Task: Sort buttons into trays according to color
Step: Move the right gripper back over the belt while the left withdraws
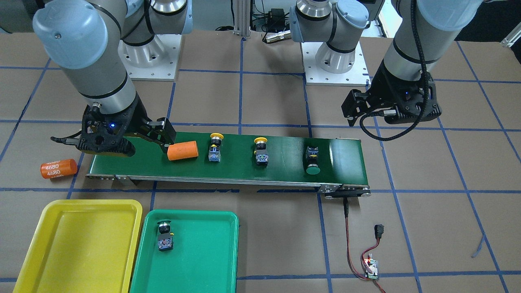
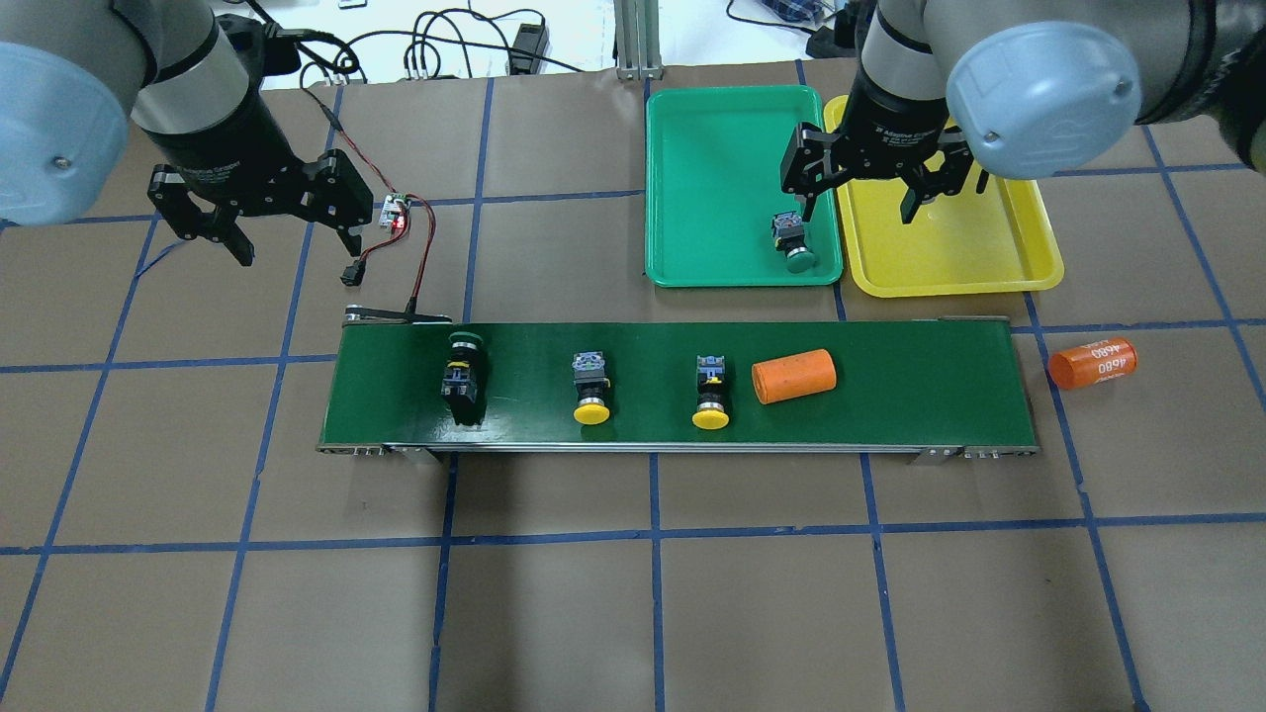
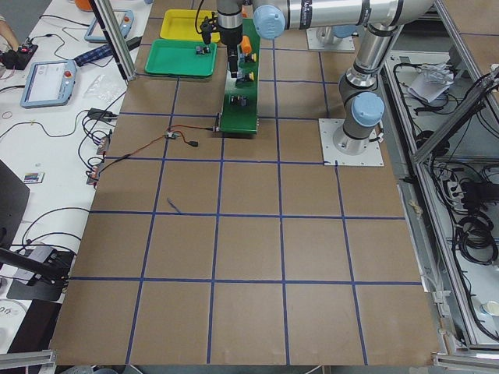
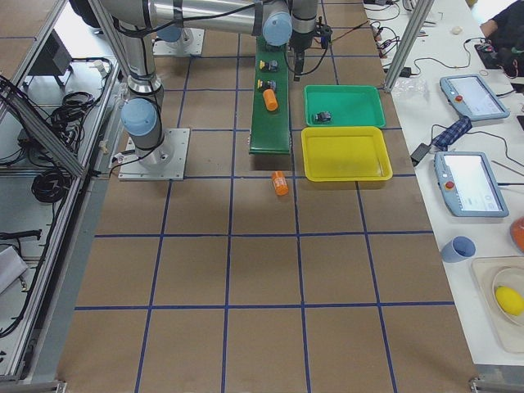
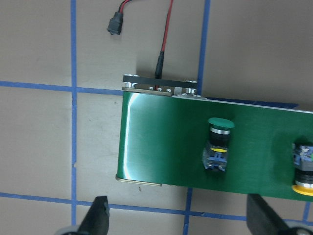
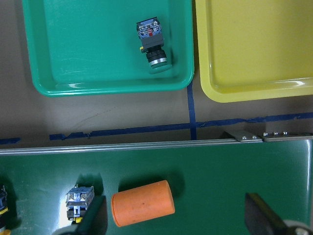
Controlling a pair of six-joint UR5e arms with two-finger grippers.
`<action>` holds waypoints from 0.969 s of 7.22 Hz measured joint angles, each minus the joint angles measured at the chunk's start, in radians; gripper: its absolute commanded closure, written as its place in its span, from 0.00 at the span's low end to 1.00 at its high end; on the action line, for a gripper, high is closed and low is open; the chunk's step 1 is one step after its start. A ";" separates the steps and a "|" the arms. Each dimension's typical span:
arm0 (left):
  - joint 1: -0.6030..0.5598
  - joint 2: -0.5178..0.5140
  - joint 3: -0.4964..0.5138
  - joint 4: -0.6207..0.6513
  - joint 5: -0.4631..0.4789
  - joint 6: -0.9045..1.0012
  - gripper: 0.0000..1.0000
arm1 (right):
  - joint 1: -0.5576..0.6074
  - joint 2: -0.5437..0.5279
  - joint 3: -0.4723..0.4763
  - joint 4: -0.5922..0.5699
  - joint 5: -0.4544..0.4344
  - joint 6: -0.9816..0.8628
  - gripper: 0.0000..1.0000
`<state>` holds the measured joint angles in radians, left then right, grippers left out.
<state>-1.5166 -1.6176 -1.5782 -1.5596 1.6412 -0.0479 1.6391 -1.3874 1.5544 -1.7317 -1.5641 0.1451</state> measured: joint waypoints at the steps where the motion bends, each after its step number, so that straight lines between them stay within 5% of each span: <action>1: -0.007 0.016 -0.011 -0.012 -0.006 -0.015 0.00 | 0.001 0.000 0.009 -0.001 -0.003 0.002 0.00; 7: 0.004 0.033 -0.060 -0.016 -0.060 -0.056 0.00 | 0.016 0.052 0.086 -0.041 0.035 0.007 0.00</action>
<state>-1.5126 -1.5847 -1.6378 -1.5757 1.5811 -0.1035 1.6555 -1.3359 1.6408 -1.7723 -1.5290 0.1520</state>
